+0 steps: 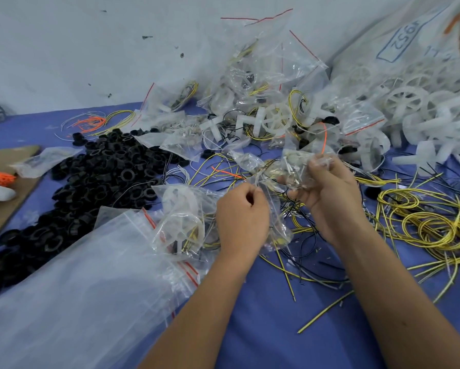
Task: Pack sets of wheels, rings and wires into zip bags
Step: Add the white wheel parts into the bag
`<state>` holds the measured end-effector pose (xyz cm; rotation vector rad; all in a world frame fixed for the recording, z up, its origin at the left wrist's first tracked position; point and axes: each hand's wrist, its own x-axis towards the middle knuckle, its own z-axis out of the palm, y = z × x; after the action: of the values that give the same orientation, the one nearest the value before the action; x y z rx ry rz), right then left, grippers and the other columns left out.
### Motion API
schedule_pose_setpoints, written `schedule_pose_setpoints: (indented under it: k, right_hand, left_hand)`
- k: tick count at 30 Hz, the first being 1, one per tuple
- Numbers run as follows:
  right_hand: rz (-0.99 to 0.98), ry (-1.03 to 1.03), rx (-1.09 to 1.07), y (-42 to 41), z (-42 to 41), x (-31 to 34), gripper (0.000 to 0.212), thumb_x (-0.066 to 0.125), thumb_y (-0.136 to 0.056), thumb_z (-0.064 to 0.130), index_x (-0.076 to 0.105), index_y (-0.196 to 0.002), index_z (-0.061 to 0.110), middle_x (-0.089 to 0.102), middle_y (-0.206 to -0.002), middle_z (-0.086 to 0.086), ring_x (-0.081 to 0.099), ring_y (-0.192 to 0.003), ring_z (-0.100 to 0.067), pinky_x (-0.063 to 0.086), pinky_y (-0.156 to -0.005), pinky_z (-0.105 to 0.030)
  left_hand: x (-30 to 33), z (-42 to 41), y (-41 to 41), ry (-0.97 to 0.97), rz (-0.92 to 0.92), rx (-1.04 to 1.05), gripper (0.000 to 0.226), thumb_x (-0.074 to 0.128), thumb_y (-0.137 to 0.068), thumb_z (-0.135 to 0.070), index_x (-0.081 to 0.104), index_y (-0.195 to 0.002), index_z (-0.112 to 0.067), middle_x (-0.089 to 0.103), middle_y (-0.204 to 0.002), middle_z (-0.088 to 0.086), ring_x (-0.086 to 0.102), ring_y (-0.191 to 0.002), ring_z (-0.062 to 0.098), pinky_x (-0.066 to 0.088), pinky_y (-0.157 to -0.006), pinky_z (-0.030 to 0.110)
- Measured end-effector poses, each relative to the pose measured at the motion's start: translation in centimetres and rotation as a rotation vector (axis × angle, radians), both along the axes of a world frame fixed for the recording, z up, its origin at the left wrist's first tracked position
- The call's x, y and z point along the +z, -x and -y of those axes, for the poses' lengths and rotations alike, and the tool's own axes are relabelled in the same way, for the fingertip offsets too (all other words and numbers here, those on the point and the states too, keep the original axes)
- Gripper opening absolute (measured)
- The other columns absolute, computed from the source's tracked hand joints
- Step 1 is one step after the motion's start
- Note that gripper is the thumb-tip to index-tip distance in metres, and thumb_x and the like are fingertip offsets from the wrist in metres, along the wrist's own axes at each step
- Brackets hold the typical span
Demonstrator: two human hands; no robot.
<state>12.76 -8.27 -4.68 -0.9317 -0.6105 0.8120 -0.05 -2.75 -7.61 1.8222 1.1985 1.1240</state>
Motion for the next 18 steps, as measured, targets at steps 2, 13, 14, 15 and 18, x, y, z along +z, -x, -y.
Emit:
schedule_pose_setpoints:
  k: [2,13,14,15,18]
  right_hand:
    - [0.029,-0.013,0.123,0.3,0.1,0.0,0.009,0.046,-0.107,0.014,0.051,-0.099,0.012,0.074,-0.099,-0.016,0.075,-0.084,-0.038,0.059,-0.056,-0.032]
    - [0.650,0.168,0.532,1.0,0.4,-0.5,0.015,0.054,-0.102,0.005,0.067,-0.101,0.013,0.065,-0.085,-0.026,0.061,-0.076,-0.026,0.055,-0.067,-0.042]
    - [0.665,0.149,0.560,1.0,0.6,-0.3,0.017,0.056,-0.098,0.005,0.069,-0.094,0.016,0.065,-0.080,-0.017,0.060,-0.074,-0.022,0.054,-0.065,-0.033]
    - [0.642,0.132,0.593,1.0,0.9,-0.1,0.021,0.055,-0.094,0.005,0.070,-0.090,0.019,0.067,-0.078,-0.008,0.062,-0.074,-0.017,0.053,-0.065,-0.027]
    - [0.479,0.090,0.686,1.0,1.5,0.2,0.033,0.053,-0.091,0.003,0.076,-0.089,0.027,0.072,-0.085,0.001,0.068,-0.081,-0.013,0.056,-0.070,-0.025]
  left_hand:
    - [0.1,0.1,-0.1,-0.004,0.137,0.029,0.034,0.057,-0.095,-0.013,0.049,-0.062,-0.016,0.045,-0.055,-0.007,0.040,-0.057,0.014,0.037,-0.059,0.039]
    - [1.7,1.5,-0.2,-0.518,0.240,-0.078,0.016,0.056,-0.100,-0.009,0.060,-0.085,-0.006,0.058,-0.083,0.002,0.053,-0.079,0.022,0.043,-0.070,0.033]
    - [1.9,1.7,-0.2,-0.541,0.230,-0.107,0.016,0.056,-0.100,-0.007,0.060,-0.085,-0.005,0.058,-0.083,0.003,0.052,-0.079,0.022,0.042,-0.071,0.031]
    - [2.1,1.8,-0.2,-0.560,0.223,-0.137,0.016,0.056,-0.099,-0.006,0.061,-0.085,-0.004,0.058,-0.084,0.003,0.052,-0.080,0.022,0.041,-0.073,0.031]
    - [2.6,1.8,0.0,-0.611,0.227,-0.209,0.014,0.056,-0.098,-0.004,0.061,-0.085,-0.002,0.057,-0.085,0.002,0.052,-0.082,0.022,0.042,-0.075,0.032]
